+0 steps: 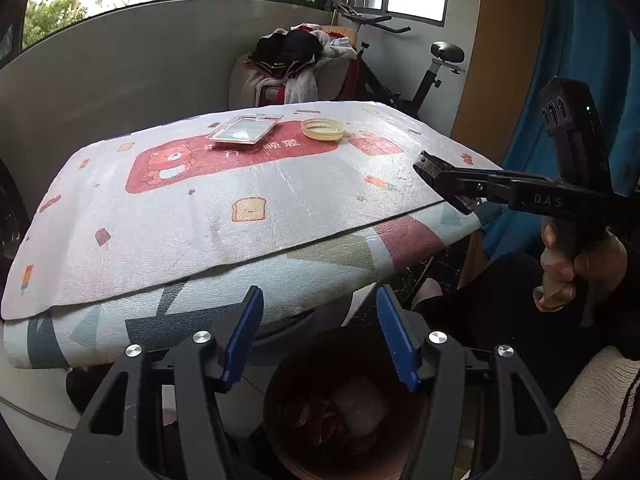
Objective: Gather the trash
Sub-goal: 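Drop the red can into the bin with the left gripper while the right carries the packet, then lower the black packet into the bin and open the right gripper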
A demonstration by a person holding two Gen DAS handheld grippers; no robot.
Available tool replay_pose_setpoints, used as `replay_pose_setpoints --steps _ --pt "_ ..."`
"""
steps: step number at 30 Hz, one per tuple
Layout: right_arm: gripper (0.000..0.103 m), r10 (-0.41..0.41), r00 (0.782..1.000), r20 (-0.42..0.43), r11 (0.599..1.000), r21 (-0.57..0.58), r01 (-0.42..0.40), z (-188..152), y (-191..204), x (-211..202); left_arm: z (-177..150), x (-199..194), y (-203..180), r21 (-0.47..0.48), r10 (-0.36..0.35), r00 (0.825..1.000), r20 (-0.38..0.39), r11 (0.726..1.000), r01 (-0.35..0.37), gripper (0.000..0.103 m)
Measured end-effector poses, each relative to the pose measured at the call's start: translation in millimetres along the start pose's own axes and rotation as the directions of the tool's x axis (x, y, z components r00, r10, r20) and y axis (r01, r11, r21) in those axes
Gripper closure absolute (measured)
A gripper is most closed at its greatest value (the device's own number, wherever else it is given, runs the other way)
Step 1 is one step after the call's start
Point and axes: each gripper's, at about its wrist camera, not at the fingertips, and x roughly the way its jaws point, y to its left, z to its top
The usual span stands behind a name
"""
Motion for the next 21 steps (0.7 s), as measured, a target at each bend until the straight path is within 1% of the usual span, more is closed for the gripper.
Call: replay_pose_setpoints --steps 1,2,4,6,9,15,19,21 --pt "0.063 0.001 1.0 -0.011 1.0 -0.007 -0.001 -3 2 2 1 -3 2 -0.003 0.015 1.0 0.018 1.0 -0.015 0.029" --pt "0.063 0.002 1.0 -0.021 1.0 -0.016 -0.003 -6 4 4 2 -7 5 -0.01 0.029 0.999 0.036 1.0 -0.029 0.026" --pt "0.063 0.006 0.999 -0.042 0.999 -0.033 -0.007 -11 10 8 3 -11 12 -0.028 0.054 0.997 0.056 0.998 -0.052 0.016" --pt "0.063 0.01 0.998 -0.062 0.999 -0.051 -0.013 -16 17 11 3 -15 18 -0.045 0.077 0.995 0.07 0.996 -0.074 0.012" --pt "0.063 0.013 0.995 -0.098 0.998 -0.067 -0.019 -24 25 17 -1 -19 23 -0.057 0.09 0.992 0.083 0.995 -0.085 0.009" --pt "0.063 0.012 0.984 -0.18 0.995 -0.095 -0.03 -45 40 31 -7 -22 27 -0.07 0.089 0.992 0.093 0.994 -0.083 0.007" --pt "0.063 0.001 0.976 -0.217 0.99 -0.138 -0.032 -54 49 38 -10 -15 32 -0.099 0.091 0.994 0.059 0.991 -0.085 0.006" --pt "0.063 -0.007 0.973 -0.231 0.987 -0.159 -0.03 -57 53 40 -11 -14 34 -0.11 0.087 0.995 0.055 0.991 -0.08 0.006"
